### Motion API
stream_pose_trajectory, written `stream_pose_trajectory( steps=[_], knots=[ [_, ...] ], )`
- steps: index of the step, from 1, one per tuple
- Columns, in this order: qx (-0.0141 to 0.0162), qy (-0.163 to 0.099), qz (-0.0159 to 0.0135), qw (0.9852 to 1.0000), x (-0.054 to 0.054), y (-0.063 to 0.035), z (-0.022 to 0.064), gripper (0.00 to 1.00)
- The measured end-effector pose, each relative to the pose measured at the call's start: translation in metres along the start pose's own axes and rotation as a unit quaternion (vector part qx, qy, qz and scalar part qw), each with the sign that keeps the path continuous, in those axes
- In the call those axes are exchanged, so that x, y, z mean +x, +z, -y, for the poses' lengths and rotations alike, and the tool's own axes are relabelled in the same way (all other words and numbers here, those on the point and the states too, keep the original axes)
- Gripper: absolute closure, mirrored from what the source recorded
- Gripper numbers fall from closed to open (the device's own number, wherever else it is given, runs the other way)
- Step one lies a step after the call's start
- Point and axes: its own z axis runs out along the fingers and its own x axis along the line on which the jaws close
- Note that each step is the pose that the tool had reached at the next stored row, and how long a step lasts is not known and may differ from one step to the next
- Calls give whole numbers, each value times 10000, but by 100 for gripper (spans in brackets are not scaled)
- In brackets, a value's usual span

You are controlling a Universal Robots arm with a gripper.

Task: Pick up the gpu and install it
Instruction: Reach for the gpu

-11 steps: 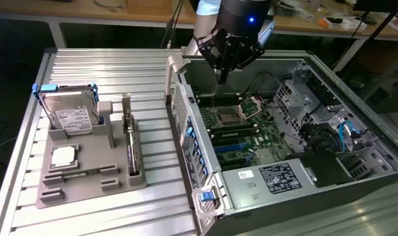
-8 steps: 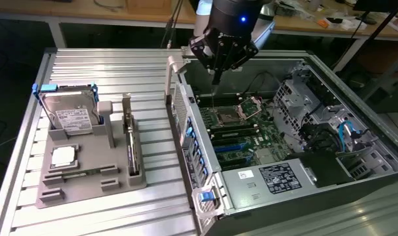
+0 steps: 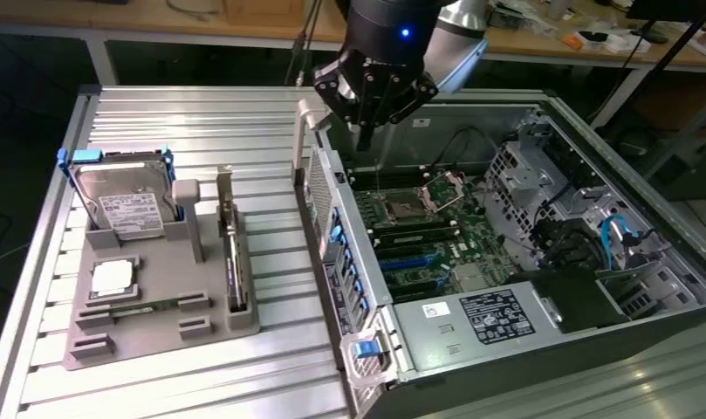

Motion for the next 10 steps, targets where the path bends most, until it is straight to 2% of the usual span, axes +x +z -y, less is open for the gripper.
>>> stream_pose_trajectory(
  steps=[10],
  knots=[
    [0, 0, 0, 10000, 363, -5, 28, 89]
  ],
)
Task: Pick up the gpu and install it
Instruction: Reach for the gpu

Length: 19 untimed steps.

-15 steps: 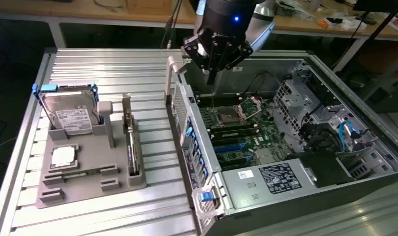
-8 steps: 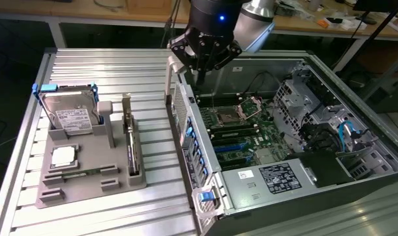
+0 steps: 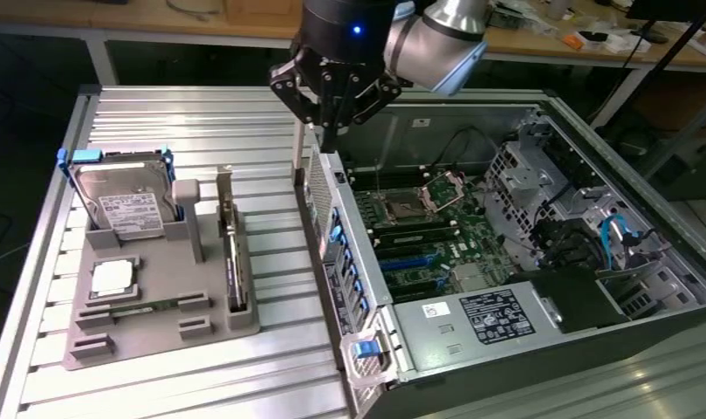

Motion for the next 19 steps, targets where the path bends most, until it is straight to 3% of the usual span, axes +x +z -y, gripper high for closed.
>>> stream_pose_trajectory(
  steps=[19],
  knots=[
    [0, 0, -1, 10000, 550, -7, 42, 89]
  ],
)
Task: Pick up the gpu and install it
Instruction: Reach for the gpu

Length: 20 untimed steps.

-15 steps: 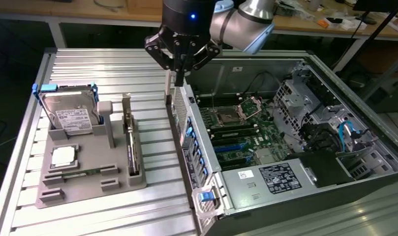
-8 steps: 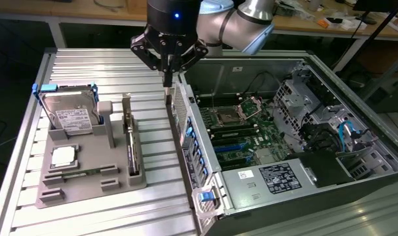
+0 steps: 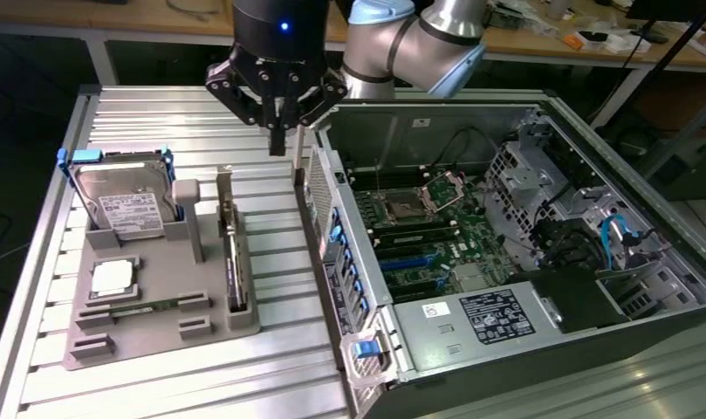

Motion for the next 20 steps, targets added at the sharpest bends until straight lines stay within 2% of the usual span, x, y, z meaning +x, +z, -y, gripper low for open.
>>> stream_pose_trajectory(
  steps=[16, 20],
  knots=[
    [0, 0, 0, 10000, 452, -5, 35, 89],
    [0, 1, 0, 10000, 595, -7, 46, 89]
  ],
)
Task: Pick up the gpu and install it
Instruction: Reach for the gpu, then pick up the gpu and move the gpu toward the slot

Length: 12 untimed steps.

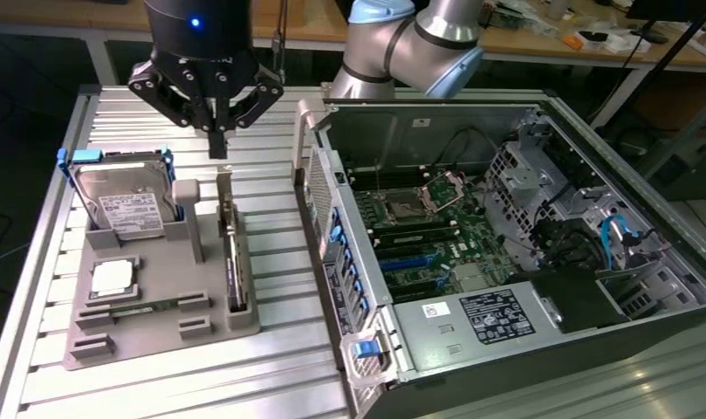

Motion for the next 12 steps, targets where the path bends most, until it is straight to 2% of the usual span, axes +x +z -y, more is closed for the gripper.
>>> stream_pose_trajectory(
  steps=[2, 12],
  knots=[
    [0, 0, 0, 10000, 58, -1, 5, 89],
    [0, 0, 0, 10000, 59, -1, 6, 89]
  ],
)
